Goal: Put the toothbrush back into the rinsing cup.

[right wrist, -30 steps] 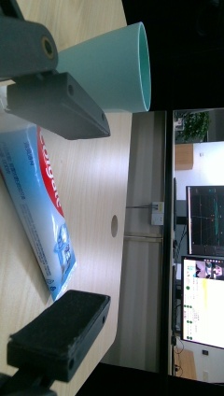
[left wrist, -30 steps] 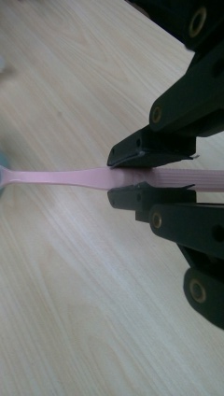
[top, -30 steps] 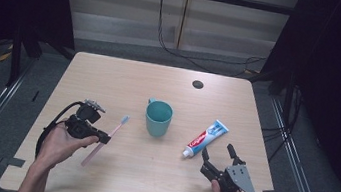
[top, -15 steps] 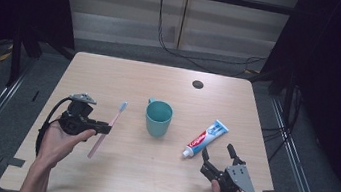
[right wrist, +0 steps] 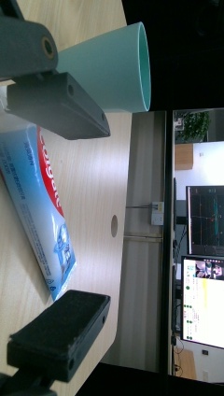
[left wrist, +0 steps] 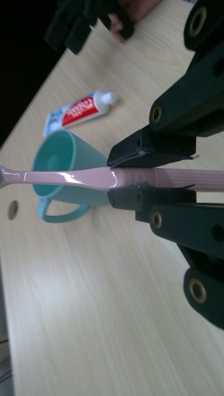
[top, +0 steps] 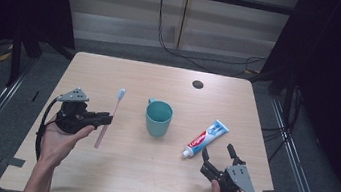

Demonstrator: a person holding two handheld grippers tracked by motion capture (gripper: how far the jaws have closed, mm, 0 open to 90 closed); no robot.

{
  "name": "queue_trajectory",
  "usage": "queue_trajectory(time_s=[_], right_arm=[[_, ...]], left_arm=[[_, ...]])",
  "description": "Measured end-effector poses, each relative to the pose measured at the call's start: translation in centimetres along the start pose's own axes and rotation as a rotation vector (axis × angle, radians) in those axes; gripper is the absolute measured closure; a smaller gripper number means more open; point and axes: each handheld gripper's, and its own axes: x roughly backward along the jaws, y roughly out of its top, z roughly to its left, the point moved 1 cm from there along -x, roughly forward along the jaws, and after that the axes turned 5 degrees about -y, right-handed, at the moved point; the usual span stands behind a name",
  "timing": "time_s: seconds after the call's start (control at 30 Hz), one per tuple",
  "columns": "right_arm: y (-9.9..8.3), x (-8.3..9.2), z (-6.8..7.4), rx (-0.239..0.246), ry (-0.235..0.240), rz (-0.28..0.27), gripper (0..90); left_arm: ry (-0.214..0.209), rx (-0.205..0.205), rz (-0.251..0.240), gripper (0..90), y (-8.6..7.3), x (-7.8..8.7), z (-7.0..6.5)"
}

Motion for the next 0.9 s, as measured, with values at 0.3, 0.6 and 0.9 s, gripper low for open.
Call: queue_trajectory(time_s=[0.3, 0.6, 0.9], right_arm=[[0.0, 0.0, 0.0, 0.001, -0.001, -0.001, 15.2], [0.0, 0.0, 0.0, 0.000, -0.001, -0.001, 15.2], [0.0, 0.0, 0.0, -0.001, -0.001, 0.001, 15.2]], left_arm=[[0.002, -0.070, -0.198, 78.7, 0.3, 1.3, -0.8], [0.004, -0.128, -0.325, 78.7, 0.5, 1.8, -1.5], [-0.004, -0.149, -0.415, 78.7, 1.2, 1.9, -1.4]])
